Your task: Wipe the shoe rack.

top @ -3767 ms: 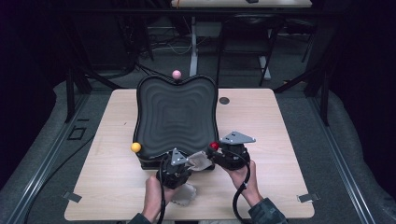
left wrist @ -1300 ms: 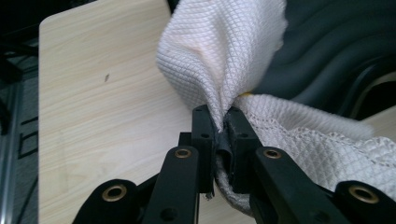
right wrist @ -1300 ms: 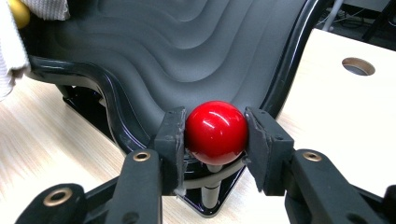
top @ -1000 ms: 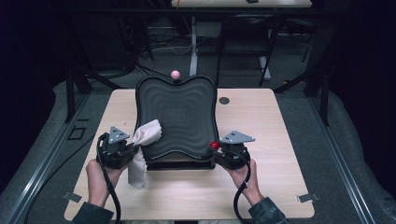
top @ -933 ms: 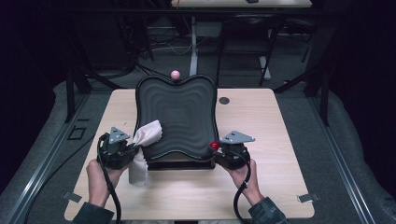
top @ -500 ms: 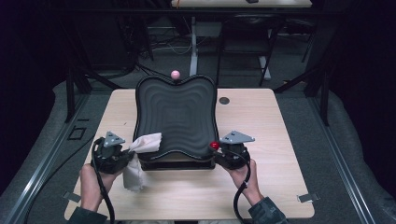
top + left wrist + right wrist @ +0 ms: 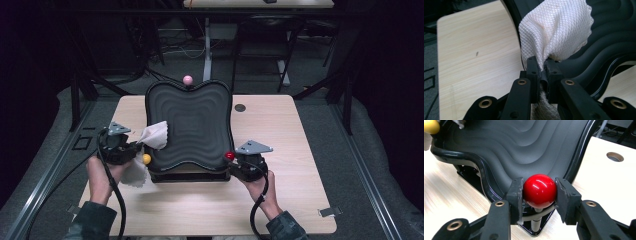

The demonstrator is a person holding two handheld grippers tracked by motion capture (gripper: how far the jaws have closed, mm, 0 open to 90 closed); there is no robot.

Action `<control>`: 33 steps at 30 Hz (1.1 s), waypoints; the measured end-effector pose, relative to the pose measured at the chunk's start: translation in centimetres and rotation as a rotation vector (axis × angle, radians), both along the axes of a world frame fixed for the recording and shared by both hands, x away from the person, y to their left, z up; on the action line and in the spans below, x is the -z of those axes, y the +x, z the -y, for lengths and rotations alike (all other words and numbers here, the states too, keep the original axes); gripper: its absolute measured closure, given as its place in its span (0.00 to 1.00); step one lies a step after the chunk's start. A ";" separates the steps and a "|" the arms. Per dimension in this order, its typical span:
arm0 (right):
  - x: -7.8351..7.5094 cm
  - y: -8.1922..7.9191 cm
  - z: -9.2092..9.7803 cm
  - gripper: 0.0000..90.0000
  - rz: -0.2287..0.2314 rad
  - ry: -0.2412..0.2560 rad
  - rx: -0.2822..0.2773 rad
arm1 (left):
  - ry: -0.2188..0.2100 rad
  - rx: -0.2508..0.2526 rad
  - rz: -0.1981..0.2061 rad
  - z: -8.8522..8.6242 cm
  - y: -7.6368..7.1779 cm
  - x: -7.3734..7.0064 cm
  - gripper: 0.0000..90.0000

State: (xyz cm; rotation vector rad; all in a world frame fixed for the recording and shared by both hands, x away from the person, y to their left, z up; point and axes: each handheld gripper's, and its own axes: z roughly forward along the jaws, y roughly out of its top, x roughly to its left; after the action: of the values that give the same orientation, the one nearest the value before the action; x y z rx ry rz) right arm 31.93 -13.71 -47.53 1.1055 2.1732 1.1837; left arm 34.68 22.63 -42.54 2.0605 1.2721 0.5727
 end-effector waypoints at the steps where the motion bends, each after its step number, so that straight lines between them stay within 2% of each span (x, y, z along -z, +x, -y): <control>1: 0.0 0.0 0.0 0.66 0.002 -0.002 -0.003 | 0.007 0.004 -0.011 0.1 0.3 0.1 0.94; 6: -0.1 0.1 -0.3 0.60 0.014 -0.023 -0.002 | 0.010 0.011 -0.043 0.5 1.1 0.8 0.94; 8: 0.0 0.2 -0.5 0.58 0.013 -0.021 -0.018 | 0.015 0.010 -0.051 0.6 1.3 0.9 0.94; 10: 0.1 0.3 -0.8 0.57 0.011 -0.042 -0.010 | 0.017 0.010 -0.064 0.5 1.5 1.1 0.94; 12: 0.3 0.5 -1.0 0.60 0.007 -0.052 -0.007 | 0.021 0.010 -0.079 0.5 1.8 1.3 0.94; 14: 0.5 0.5 -0.9 0.66 0.027 -0.056 0.006 | 0.017 0.012 -0.086 0.5 2.0 1.5 0.94; 16: 0.6 0.6 -0.7 0.67 0.031 -0.041 0.003 | 0.022 0.015 -0.090 0.5 2.1 1.4 0.94; 18: 0.6 0.5 -0.8 0.67 0.038 -0.050 0.006 | 0.023 0.015 -0.098 0.5 2.2 1.4 0.94; 27: 0.7 0.5 -0.8 0.67 0.050 -0.059 -0.004 | 0.019 0.002 -0.098 0.5 2.6 1.1 0.94; 33: 0.7 0.5 -0.7 0.67 0.049 -0.065 -0.008 | 0.031 -0.010 -0.090 0.7 3.9 0.4 0.93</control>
State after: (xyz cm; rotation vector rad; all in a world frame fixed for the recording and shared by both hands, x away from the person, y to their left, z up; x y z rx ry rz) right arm 32.47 -13.01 -48.19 1.0309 2.1654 1.1234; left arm 38.56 21.91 -42.95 2.1274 1.3335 0.5129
